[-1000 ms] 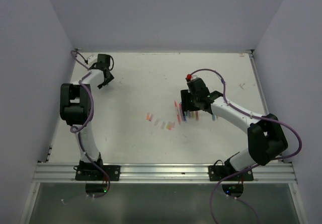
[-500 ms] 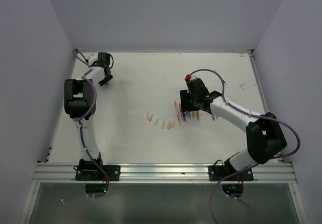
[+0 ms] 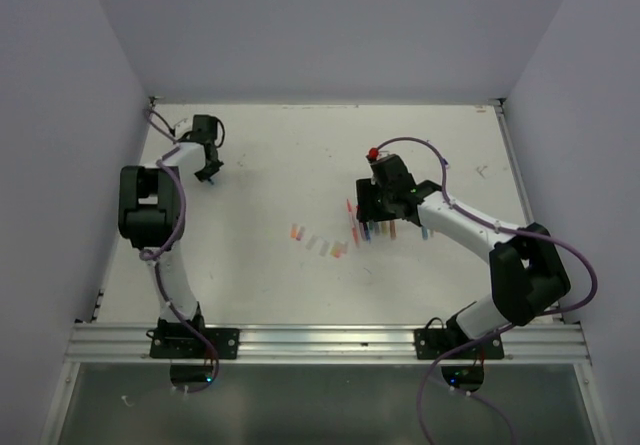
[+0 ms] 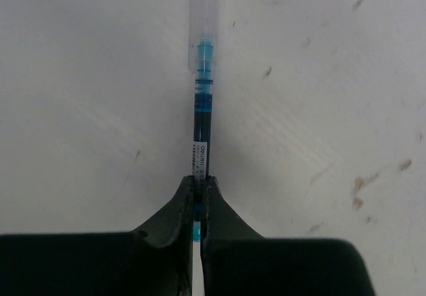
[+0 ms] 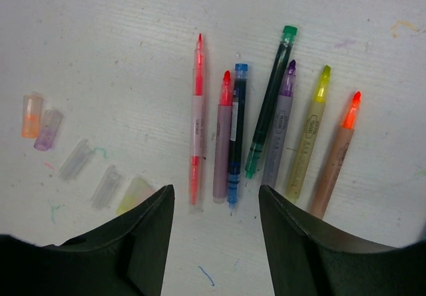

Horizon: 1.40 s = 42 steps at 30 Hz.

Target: Open the pen caps

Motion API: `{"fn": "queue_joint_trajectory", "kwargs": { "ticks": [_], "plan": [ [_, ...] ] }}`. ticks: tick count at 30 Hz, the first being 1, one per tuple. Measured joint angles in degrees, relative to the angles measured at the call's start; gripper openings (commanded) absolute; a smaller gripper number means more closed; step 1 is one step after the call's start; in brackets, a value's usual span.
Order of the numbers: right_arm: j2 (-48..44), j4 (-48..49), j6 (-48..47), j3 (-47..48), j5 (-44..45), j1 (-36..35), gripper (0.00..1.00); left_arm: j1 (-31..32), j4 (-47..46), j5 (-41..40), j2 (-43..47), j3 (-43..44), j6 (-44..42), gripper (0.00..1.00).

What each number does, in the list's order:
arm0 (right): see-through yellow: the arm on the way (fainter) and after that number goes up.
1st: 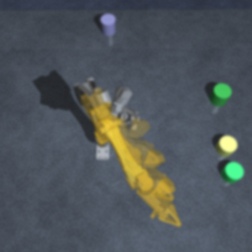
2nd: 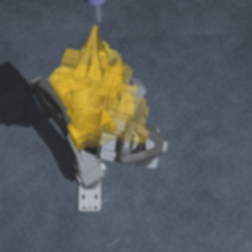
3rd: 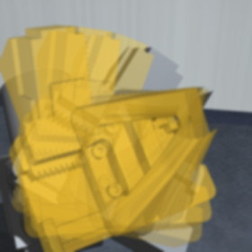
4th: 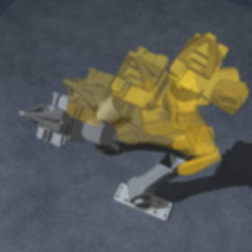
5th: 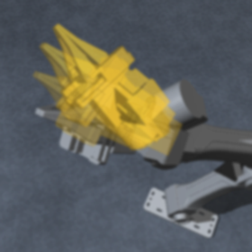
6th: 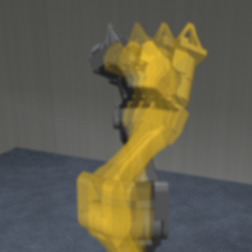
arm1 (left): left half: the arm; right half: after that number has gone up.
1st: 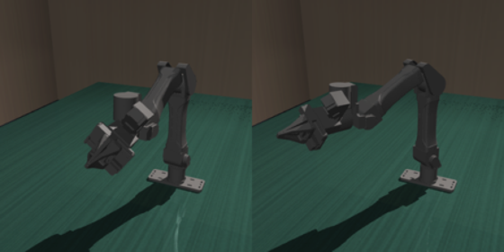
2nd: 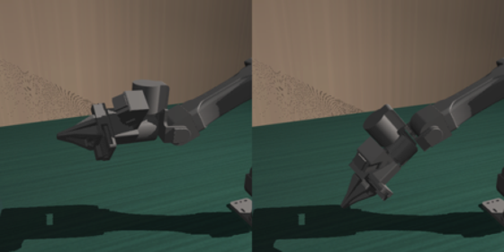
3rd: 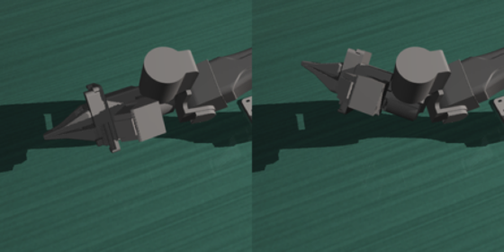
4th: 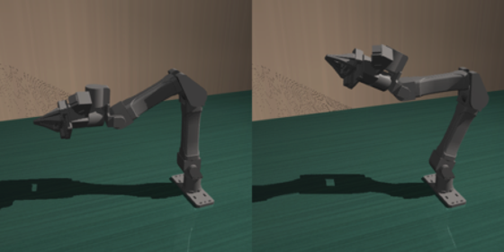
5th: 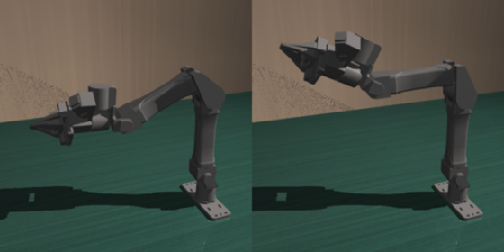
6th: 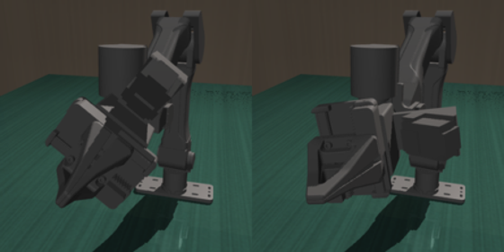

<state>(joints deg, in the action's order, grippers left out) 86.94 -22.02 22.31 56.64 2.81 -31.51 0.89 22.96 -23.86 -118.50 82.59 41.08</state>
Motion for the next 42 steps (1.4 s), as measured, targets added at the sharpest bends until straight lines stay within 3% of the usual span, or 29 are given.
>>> {"fn": "queue_joint_trajectory", "kwargs": {
  "ticks": [5, 12, 19, 27, 29, 35, 37, 39, 41, 42],
  "plan": [
    [-0.04, 1.75, 2.14, 0.00, -4.35, 0.00, 0.59, 6.16, -3.02, 3.45, 16.96, -15.76, 0.76, 0.00],
    [-0.09, 6.45, 7.32, 0.00, -12.94, -0.02, 0.64, 16.61, -24.24, 18.86, 44.54, -39.78, 2.84, 0.00],
    [0.94, 20.24, 17.44, -0.02, -21.97, -0.66, 0.63, 21.66, -35.34, 31.43, 44.50, -46.51, 2.69, 0.00],
    [6.80, 31.95, 25.88, -0.04, -25.07, -2.38, 0.54, 28.55, -40.26, 35.45, 43.65, -47.74, 2.73, 0.00],
    [7.08, 33.35, 26.77, -0.04, -25.07, -2.64, 0.51, 29.57, -40.68, 35.43, 43.85, -47.78, 2.78, 0.00],
    [8.02, 37.48, 28.33, -0.04, -25.09, -2.71, 0.27, 31.39, -41.51, 35.12, 44.00, -47.78, 2.89, 0.00],
    [8.85, 38.16, 28.30, -0.04, -25.14, -2.71, 0.05, 31.71, -41.77, 34.80, 44.00, -47.78, 2.91, 0.00],
    [9.66, 38.84, 28.94, -0.22, -25.29, -2.67, 0.00, 31.82, -41.40, 34.12, 44.00, -47.78, 2.89, 0.00],
    [10.12, 39.67, 29.09, -0.52, -25.44, -2.71, 0.00, 31.85, -40.81, 33.77, 44.00, -47.78, 2.84, 0.18],
    [10.19, 39.82, 29.09, -0.63, -25.51, -2.73, 0.00, 31.89, -40.48, 33.59, 44.00, -47.78, 2.64, 0.41]
  ]
}}
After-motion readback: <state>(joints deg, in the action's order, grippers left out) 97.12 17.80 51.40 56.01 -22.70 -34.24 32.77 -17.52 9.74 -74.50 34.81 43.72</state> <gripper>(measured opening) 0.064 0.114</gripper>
